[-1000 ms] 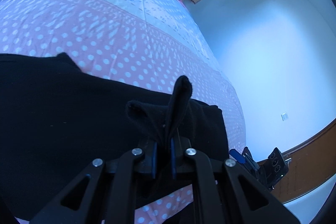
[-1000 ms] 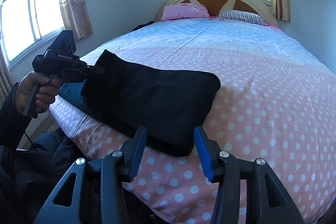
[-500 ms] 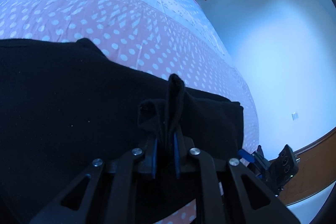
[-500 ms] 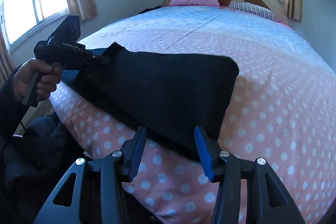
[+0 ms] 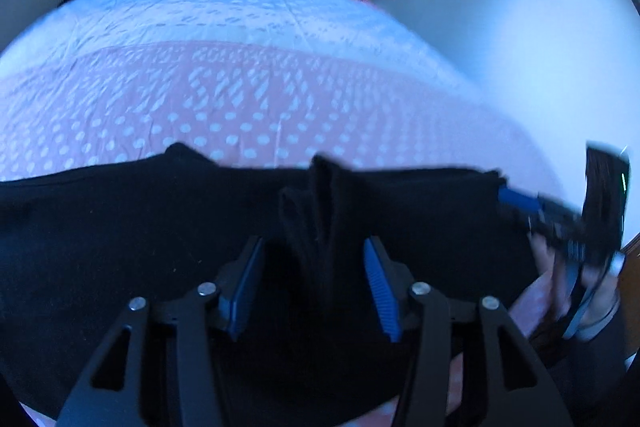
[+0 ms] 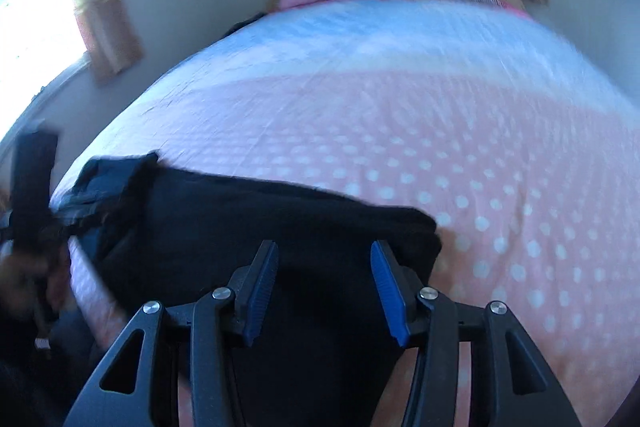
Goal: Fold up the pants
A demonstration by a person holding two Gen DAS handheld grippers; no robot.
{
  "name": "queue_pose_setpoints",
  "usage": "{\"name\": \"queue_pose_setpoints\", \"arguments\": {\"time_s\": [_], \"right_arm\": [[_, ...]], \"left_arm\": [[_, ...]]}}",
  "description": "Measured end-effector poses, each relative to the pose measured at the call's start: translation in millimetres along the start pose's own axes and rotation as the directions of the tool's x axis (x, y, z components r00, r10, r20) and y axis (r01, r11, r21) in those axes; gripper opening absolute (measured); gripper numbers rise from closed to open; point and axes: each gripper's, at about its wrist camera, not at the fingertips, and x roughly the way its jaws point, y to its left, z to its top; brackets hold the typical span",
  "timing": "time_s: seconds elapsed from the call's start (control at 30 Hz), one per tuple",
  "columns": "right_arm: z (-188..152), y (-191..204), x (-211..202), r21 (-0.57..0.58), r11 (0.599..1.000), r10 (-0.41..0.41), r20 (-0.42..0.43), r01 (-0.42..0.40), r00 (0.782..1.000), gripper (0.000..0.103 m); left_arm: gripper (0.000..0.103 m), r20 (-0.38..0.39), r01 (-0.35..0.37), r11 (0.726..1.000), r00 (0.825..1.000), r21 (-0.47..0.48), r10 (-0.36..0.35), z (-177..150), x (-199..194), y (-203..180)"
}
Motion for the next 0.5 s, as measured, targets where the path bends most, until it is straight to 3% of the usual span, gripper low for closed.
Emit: {"name": "queue_pose_setpoints", "arguments": {"time_s": [0.07,0.13,0.23,0.33,0.4,0.5], "right_arm": [[1.3,-5.3,-1.3,0.035,0.999,0.038,0.02,-0.038,0.999,0.05],[0.4,0.1,-8.0,0.004,1.0,0.025,0.028,-0.025,0.999,0.05],[-2.3,9.3,-25.4,-0.003,1.0,0.002,0.067,-0.001,0.998,0.05],[-20.2,33.5,-40.2,-0.107,0.992,0.074,0.057,-0.068,0.996,0.05],[-40.2,50.2,-28.4,-0.194,0.981,0.017,-0.041,-0.025,0.999,0.051],[-61.3,58.4,-31.7,-0.264,0.964,-0.033,0.008,0.034,0.999,0.052]], "left_arm": [[0.054,0.017,-0.037,0.997,0.999,0.06,0.036,-4.2,1.0,-5.7],[0.054,0.023,-0.06,0.994,0.998,0.093,0.058,-6.6,-0.4,-9.3],[0.061,0.029,-0.043,0.997,0.999,0.065,0.041,-8.3,-7.5,-8.0],[0.069,0.038,-0.044,0.997,0.998,0.057,0.042,-17.1,-12.6,-8.4],[0.069,0.046,-0.077,0.992,0.996,0.097,0.073,-24.7,-13.4,-16.6],[0.071,0.063,-0.109,0.986,0.993,0.127,0.102,-28.4,-12.6,-22.8]]}}
